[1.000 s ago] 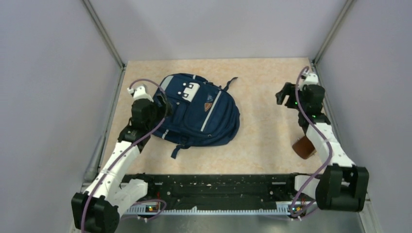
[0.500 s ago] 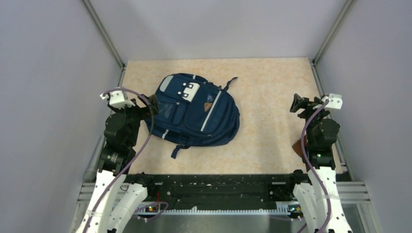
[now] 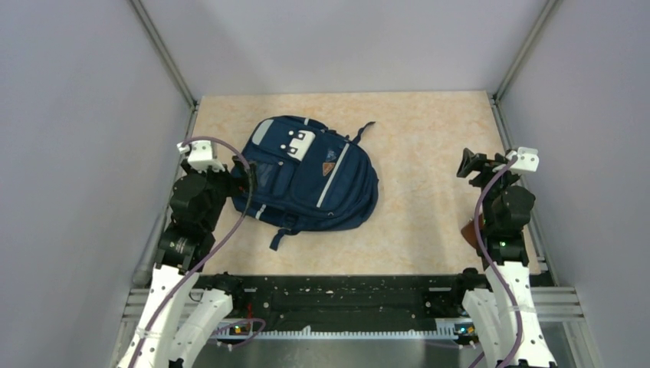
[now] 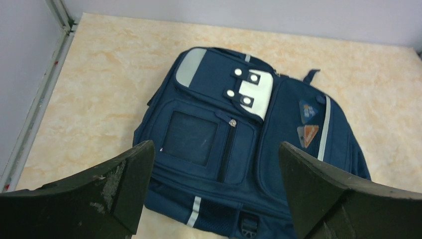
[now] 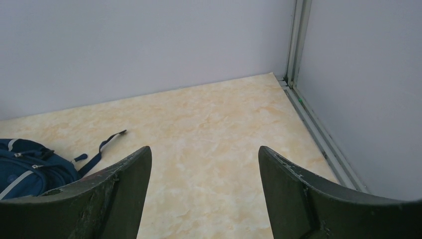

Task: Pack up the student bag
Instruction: Reset both arms

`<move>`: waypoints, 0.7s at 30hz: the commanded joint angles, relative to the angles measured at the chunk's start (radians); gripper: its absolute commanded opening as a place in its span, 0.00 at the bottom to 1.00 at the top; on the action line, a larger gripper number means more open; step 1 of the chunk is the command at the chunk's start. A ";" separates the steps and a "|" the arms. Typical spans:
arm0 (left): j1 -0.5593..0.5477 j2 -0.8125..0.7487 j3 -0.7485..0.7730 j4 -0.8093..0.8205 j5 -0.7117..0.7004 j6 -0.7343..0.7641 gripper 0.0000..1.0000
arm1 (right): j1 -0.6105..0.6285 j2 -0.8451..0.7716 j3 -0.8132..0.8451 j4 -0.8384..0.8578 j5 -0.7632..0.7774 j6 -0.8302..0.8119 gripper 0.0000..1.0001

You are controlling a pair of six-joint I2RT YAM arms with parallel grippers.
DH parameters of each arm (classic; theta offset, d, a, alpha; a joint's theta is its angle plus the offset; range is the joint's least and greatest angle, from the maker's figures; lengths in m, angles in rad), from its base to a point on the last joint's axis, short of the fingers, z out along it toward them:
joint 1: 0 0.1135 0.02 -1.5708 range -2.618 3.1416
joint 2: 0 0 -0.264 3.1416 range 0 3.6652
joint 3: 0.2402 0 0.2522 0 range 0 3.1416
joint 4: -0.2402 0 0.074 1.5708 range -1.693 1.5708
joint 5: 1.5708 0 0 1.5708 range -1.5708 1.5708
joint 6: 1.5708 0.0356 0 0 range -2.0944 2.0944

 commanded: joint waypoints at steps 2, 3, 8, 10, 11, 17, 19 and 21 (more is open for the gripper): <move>0.000 0.003 0.042 -0.070 0.044 0.099 0.98 | 0.004 -0.019 -0.003 0.047 -0.017 0.002 0.77; 0.000 -0.003 0.012 -0.054 -0.004 0.105 0.98 | 0.004 -0.020 -0.011 0.059 -0.018 0.005 0.77; 0.006 -0.057 -0.103 -0.017 -0.093 0.172 0.98 | 0.004 -0.013 -0.024 0.081 -0.005 0.009 0.77; 0.007 -0.066 -0.119 -0.014 -0.114 0.169 0.98 | 0.004 -0.010 -0.025 0.079 0.008 0.009 0.77; 0.007 -0.069 -0.126 -0.005 -0.115 0.169 0.98 | 0.004 -0.011 -0.024 0.079 0.013 0.009 0.77; 0.008 -0.055 -0.137 0.008 -0.114 0.162 0.98 | 0.004 -0.027 -0.024 0.073 0.026 0.013 0.77; 0.008 -0.053 -0.141 0.013 -0.122 0.161 0.98 | 0.004 -0.032 -0.025 0.073 0.027 0.012 0.77; 0.008 -0.053 -0.140 0.013 -0.124 0.161 0.98 | 0.003 -0.036 -0.023 0.072 0.027 0.012 0.77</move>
